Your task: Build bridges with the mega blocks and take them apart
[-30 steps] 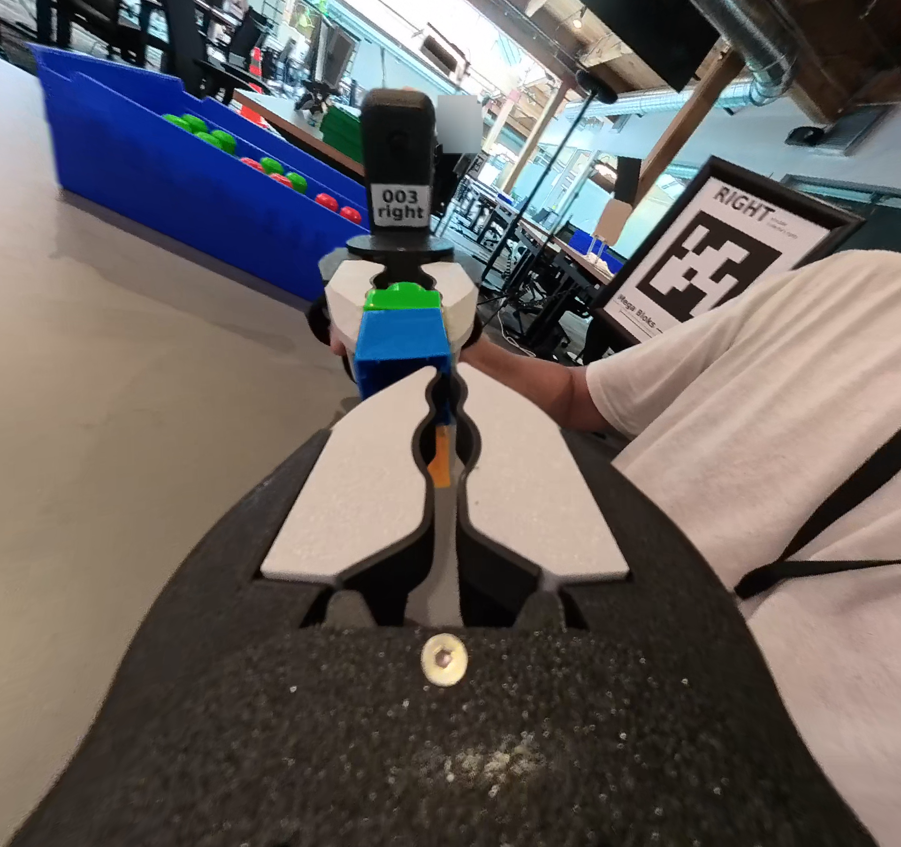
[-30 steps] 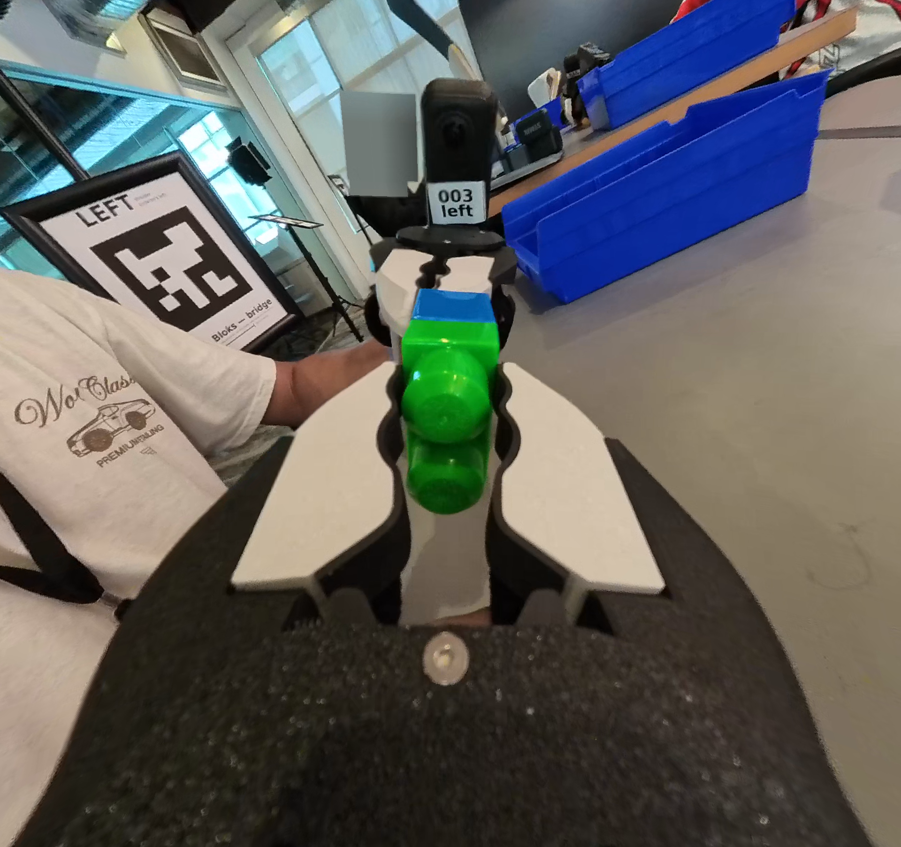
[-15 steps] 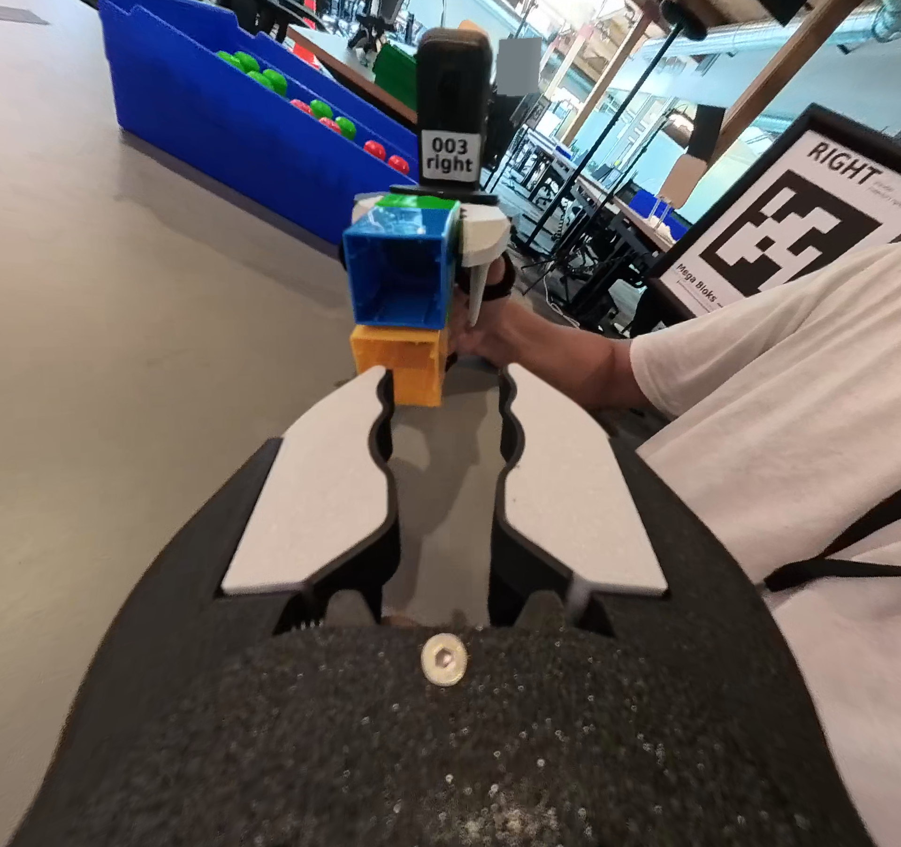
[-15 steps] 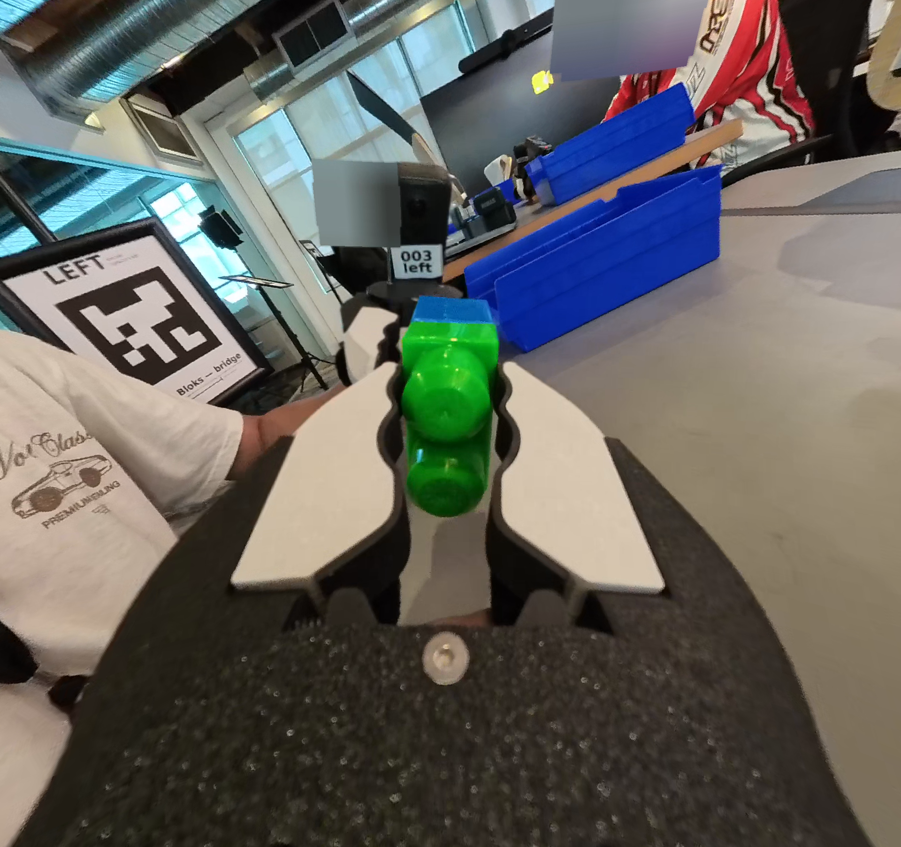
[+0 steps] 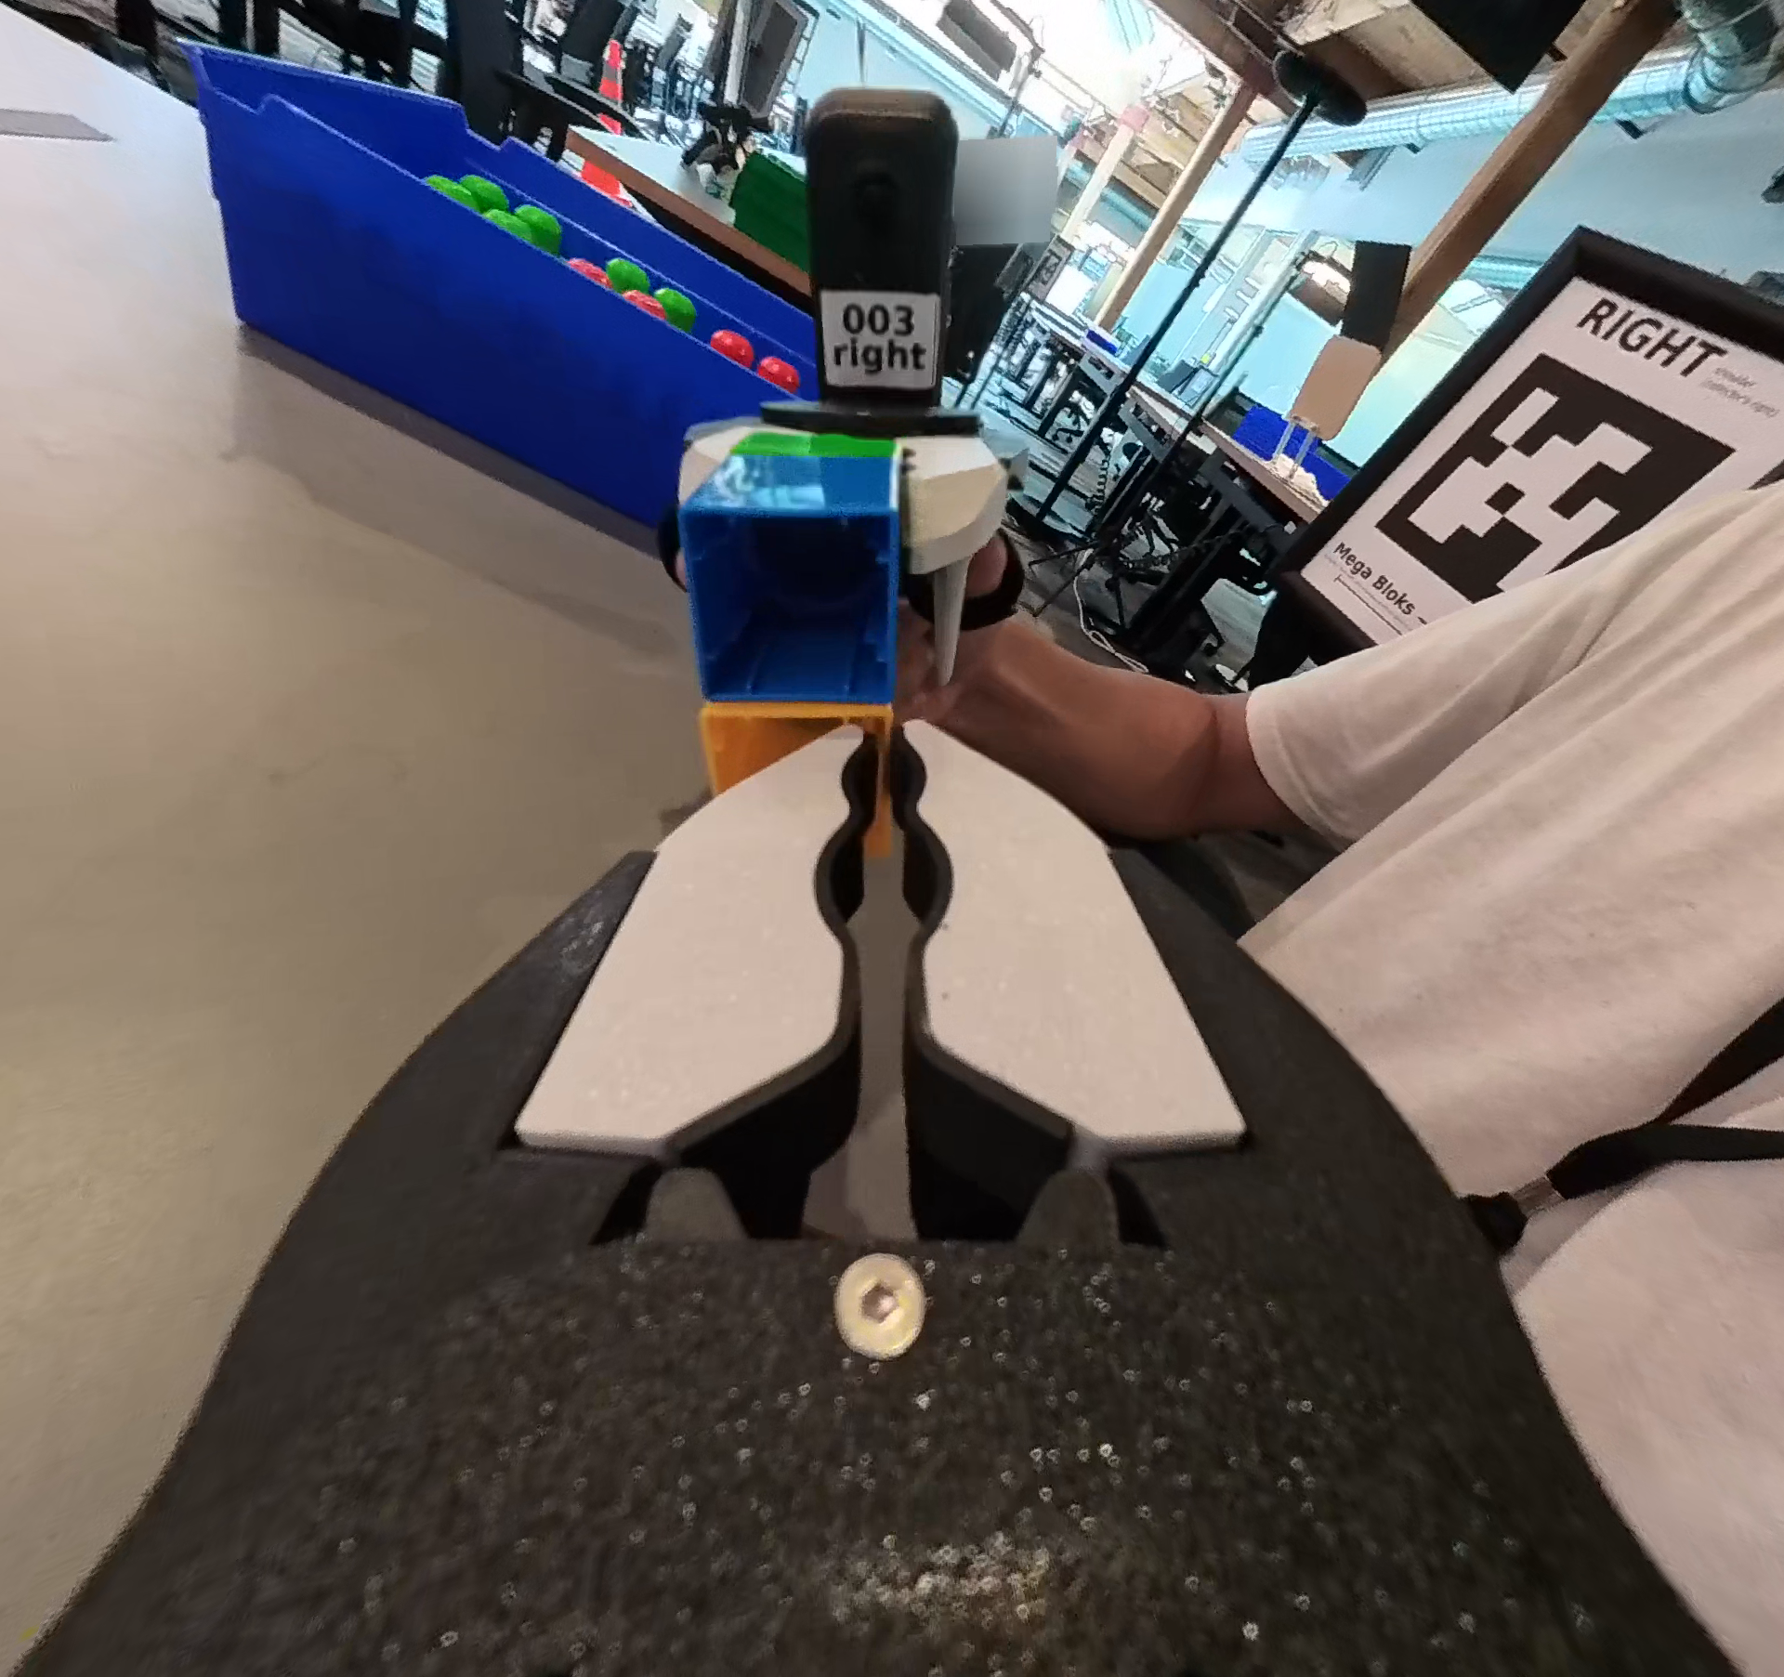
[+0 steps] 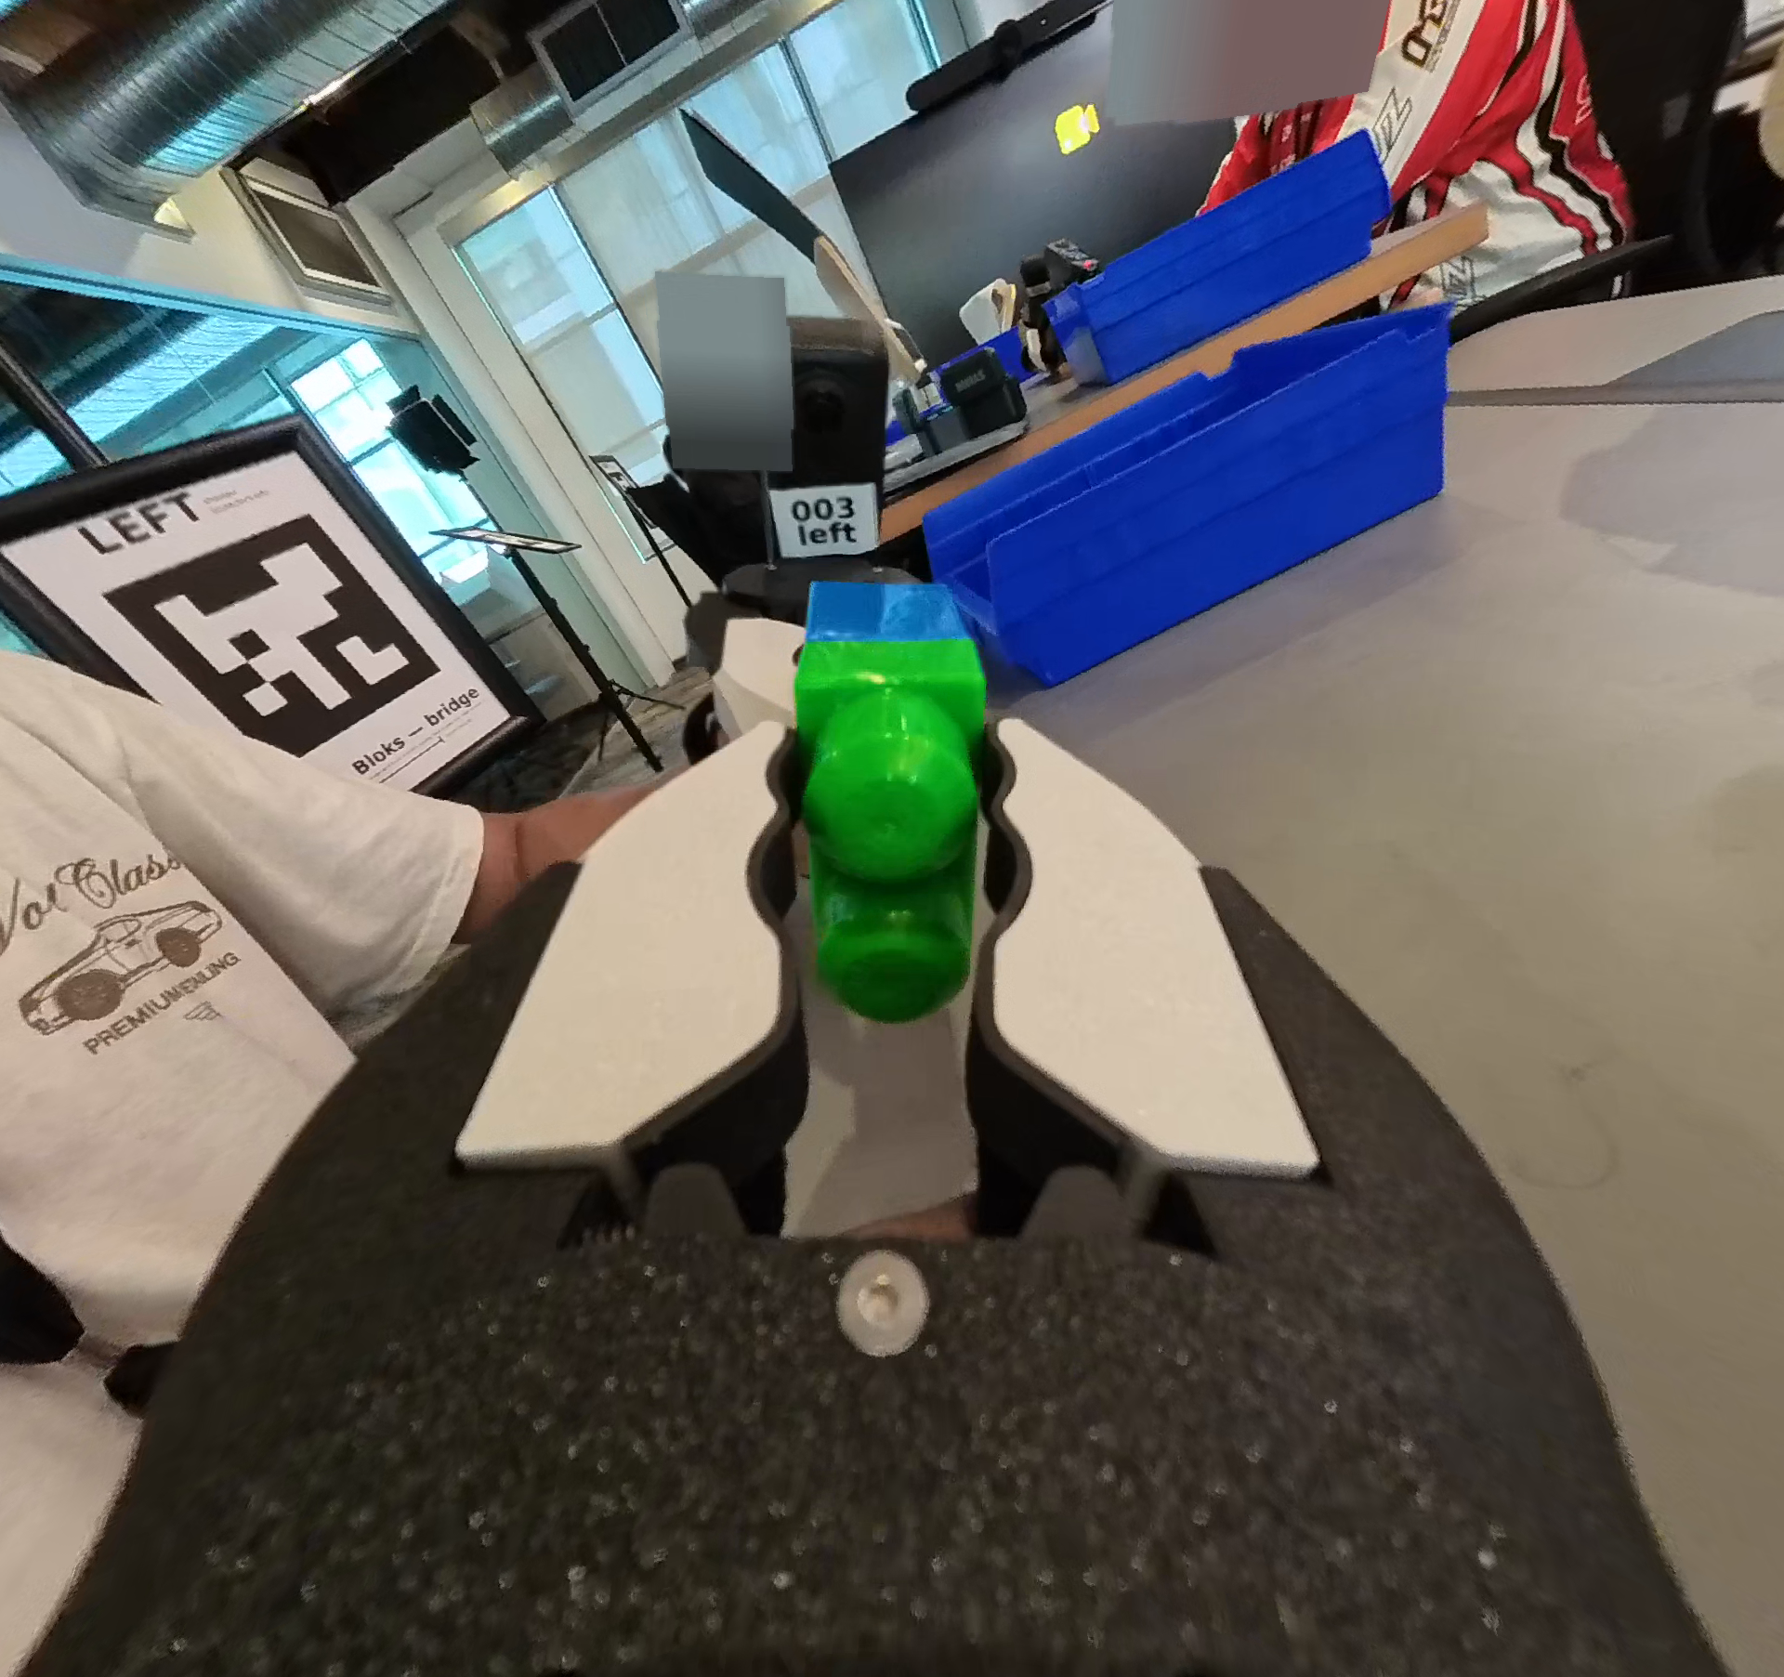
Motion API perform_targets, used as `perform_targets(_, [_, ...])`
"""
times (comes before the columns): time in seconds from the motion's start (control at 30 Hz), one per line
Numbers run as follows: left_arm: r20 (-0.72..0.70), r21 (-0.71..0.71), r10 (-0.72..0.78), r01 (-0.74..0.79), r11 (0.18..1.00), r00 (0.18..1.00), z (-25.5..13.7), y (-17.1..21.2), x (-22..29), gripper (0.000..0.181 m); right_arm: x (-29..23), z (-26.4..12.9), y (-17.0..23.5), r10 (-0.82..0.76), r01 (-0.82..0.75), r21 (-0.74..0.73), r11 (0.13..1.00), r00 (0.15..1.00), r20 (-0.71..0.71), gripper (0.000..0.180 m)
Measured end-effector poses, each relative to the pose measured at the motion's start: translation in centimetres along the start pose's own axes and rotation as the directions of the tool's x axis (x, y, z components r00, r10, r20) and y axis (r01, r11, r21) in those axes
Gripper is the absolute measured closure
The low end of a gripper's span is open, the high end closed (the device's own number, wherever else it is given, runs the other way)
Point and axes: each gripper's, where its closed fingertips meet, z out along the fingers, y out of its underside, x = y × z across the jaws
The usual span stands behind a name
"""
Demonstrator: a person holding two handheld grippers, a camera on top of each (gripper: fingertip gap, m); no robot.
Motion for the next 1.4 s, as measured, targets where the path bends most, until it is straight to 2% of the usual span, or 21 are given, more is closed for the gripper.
perform_targets(0.1, [-0.021, 0.026, 0.003, -0.002, 1.000, 1.000, -0.2, -0.4, 0.4, 0.179, -0.2, -0.1, 0.1, -0.014, 0.014, -0.015, 1.000, 1.000, -0.014, 0.118])
perform_targets(0.13, [-0.016, 0.030, 0.008, -0.007, 1.000, 1.000, -0.3, -0.5, 0.4, 0.179, -0.3, -0.3, 0.3, -0.011, 0.011, -0.021, 1.000, 1.000, -0.016, 0.117])
perform_targets(0.27, [-0.029, 0.034, 0.000, 0.001, 0.999, 1.000, -0.4, -0.6, 0.5, 0.179, -0.2, -0.5, 1.0, 0.012, -0.012, -0.026, 1.000, 1.000, -0.017, 0.123])
perform_targets(0.3, [-0.035, 0.031, -0.007, 0.008, 0.999, 0.999, -0.3, -0.5, 0.5, 0.179, -0.2, -0.4, 1.2, 0.009, -0.010, -0.032, 0.999, 1.000, -0.018, 0.129])
perform_targets(0.33, [-0.031, 0.032, -0.012, 0.013, 0.999, 0.999, -0.2, -0.5, 0.3, 0.179, -0.2, -0.2, 1.4, -0.002, 0.001, -0.046, 0.999, 1.000, -0.015, 0.144])
perform_targets(0.37, [-0.034, 0.034, -0.015, 0.016, 0.999, 0.999, -0.2, -0.5, 0.3, 0.179, -0.1, -0.2, 1.4, -0.006, 0.005, -0.043, 0.999, 1.000, -0.020, 0.146])
perform_targets(0.5, [-0.056, 0.030, -0.010, 0.011, 0.999, 0.998, -0.3, -0.4, 0.7, 0.179, -0.4, -0.1, 1.5, -0.040, 0.040, -0.055, 0.998, 0.999, -0.012, 0.146])
perform_targets(1.17, [-0.080, 0.072, -0.061, 0.066, 0.995, 0.995, -0.3, -0.7, 0.3, 0.178, -0.2, 0.1, 1.5, 0.009, -0.009, -0.022, 1.000, 1.000, 0.000, 0.146])
perform_targets(1.27, [-0.083, 0.061, -0.061, 0.066, 0.996, 0.995, -1.0, -0.8, 0.4, 0.157, 0.1, 0.1, 1.3, 0.004, -0.004, -0.017, 1.000, 1.000, -0.014, 0.146])
perform_targets(1.4, [-0.018, 0.086, -0.010, 0.012, 0.996, 1.000, -2.2, -1.9, -0.2, 0.157, 0.4, 0.0, 1.7, 0.008, -0.009, -0.041, 0.999, 1.000, -0.027, 0.146])
